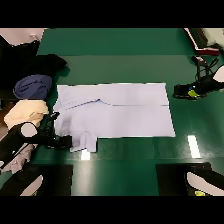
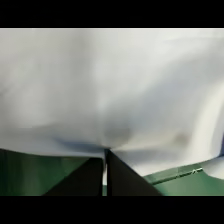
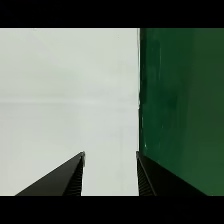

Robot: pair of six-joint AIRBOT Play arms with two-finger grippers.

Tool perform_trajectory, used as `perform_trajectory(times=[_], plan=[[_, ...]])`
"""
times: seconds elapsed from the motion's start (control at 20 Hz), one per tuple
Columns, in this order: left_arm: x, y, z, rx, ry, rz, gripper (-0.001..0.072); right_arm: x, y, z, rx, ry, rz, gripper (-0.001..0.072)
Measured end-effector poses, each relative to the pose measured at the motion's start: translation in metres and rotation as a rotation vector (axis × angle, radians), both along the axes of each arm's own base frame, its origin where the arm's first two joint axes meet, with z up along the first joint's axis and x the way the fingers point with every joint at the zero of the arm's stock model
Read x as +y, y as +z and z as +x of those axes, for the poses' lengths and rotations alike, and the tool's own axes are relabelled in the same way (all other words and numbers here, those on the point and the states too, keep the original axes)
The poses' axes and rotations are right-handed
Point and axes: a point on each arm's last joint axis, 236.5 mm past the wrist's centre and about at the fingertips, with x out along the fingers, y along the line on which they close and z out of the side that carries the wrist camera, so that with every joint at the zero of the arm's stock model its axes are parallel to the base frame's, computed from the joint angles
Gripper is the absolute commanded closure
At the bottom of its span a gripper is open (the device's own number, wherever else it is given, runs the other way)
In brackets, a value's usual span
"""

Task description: Fold the shirts.

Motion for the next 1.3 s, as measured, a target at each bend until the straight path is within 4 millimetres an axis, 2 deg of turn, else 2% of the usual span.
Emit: perform_trajectory(times=[0.1,0.2,0.5,0.65,0.85,0.9,1.0,1.15,1.3], plan=[[0.002,0.007,0.009,-0.031,-0.013,0.011,0.0682,0.0,-0.003,-0.01,0.041,0.01,-0.005,0.0325],[0.0,0.021,0.022,-0.071,-0.032,0.008,0.0682,0.0,-0.012,-0.025,0.106,0.032,-0.009,0.0325],[0.001,0.068,0.057,-0.203,-0.102,0.033,0.0682,-0.006,-0.074,-0.097,0.37,0.054,-0.012,0.0325],[0.002,0.076,0.063,-0.23,-0.114,0.039,0.0682,-0.006,-0.099,-0.128,0.465,0.054,-0.006,0.0325],[0.002,0.08,0.066,-0.239,-0.12,0.041,0.0682,-0.006,-0.12,-0.149,0.514,0.05,-0.005,0.0336],[0.002,0.08,0.066,-0.24,-0.121,0.041,0.0682,-0.005,-0.122,-0.151,0.519,0.049,-0.002,0.0408],[0.002,0.08,0.065,-0.239,-0.122,0.041,0.0682,-0.005,-0.125,-0.154,0.524,0.044,0.004,0.0684],[0.002,0.081,0.065,-0.238,-0.126,0.041,0.0683,0.0,-0.128,-0.153,0.513,0.042,0.021,0.0693],[0.003,0.092,0.065,-0.239,-0.147,0.046,0.0683,-0.003,-0.119,-0.15,0.464,0.051,0.004,0.0694]])
